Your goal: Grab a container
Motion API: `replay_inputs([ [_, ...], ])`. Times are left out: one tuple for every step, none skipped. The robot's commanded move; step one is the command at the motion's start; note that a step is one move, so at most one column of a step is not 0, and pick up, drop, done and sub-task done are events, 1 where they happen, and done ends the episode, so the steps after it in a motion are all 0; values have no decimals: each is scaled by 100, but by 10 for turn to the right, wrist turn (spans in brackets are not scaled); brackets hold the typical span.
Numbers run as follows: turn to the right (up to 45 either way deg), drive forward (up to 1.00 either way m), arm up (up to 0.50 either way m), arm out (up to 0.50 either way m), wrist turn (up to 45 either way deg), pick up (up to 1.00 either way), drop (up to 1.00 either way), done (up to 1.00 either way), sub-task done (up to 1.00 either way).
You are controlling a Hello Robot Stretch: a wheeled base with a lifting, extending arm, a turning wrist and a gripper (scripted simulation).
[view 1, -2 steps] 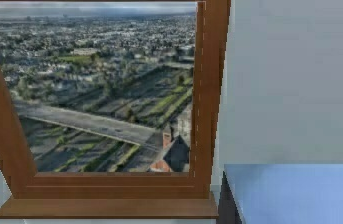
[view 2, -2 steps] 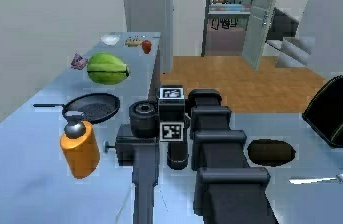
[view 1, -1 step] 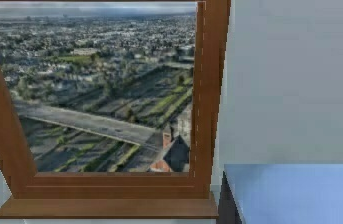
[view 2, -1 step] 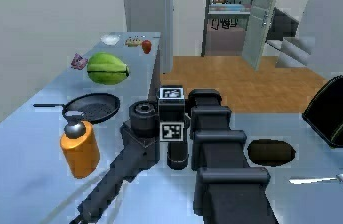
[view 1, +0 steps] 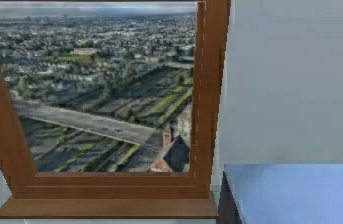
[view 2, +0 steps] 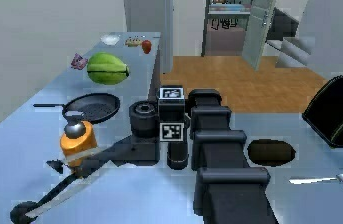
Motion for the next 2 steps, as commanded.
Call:
replay_inputs([
  [0, 0, 0, 0, 450, 0, 0, 0, 0],
  [0, 0, 0, 0, 450, 0, 0, 0, 0],
])
